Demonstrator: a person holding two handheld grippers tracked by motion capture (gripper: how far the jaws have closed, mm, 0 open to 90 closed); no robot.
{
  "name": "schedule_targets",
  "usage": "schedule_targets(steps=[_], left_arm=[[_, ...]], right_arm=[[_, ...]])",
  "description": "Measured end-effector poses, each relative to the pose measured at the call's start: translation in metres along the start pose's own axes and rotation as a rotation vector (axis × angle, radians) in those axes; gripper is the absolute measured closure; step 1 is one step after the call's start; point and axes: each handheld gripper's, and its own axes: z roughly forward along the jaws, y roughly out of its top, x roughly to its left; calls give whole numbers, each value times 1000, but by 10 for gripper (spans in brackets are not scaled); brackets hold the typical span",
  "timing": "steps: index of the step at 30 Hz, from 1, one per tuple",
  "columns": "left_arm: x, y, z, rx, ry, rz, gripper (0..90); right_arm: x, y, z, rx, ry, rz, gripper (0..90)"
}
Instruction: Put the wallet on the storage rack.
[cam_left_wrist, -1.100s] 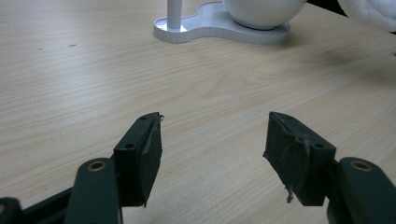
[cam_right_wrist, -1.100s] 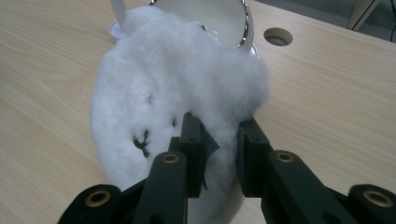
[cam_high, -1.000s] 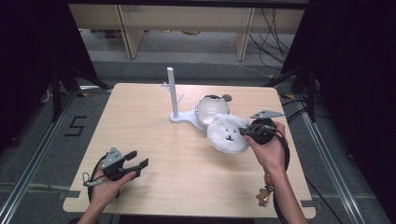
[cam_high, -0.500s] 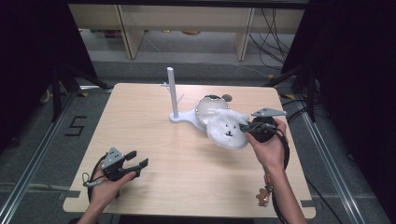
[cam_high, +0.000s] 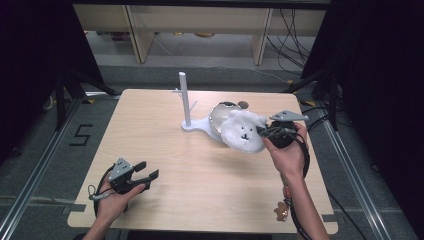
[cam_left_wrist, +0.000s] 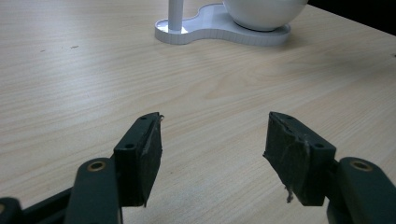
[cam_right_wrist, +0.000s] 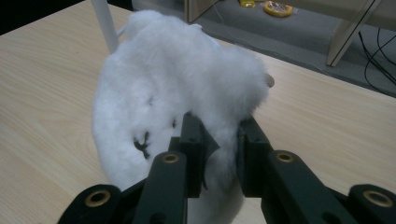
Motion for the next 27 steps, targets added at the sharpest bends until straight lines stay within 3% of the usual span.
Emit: schedule_targets(steps=[1,3,6,7,9,12,13,17,18,23,26,27], left_arm=[[0,0,0,-1,0,0,357],[0,0,0,-3,1,-1,358],[0,0,0,-7,-1,-2,357],[0,0,0,-7,0,-2,358],[0,0,0,-8,-1,-2,358],[0,0,0,-9,-2,-4,358],[0,0,0,-10,-2,-3,358],[1,0,-1,-15,-7,-5,358],[1,0,-1,-15,-7,-5,358],[1,0,-1,-16,-5,-7,358],[1,0,-2,-13,2,-7,358],[1,0,-2,-13,3,-6,358]], right_arm=[[-2,1,1,-14,-3,-25,765],[0,2,2,-31,-17,-5,765],[-2,7,2,-27,-12,-32,765],[-1,8,2,-19,-9,-12,765],[-2,9,4,-42,-13,-24,765],[-2,11,5,-27,-3,-13,765],[-4,11,6,-35,-10,-40,765],[-2,12,8,-43,-11,-25,765],[0,13,8,-38,-8,-3,765],[-2,16,11,-46,-5,-24,765],[-1,17,11,-43,-11,0,765],[-3,18,12,-51,-6,-25,765]])
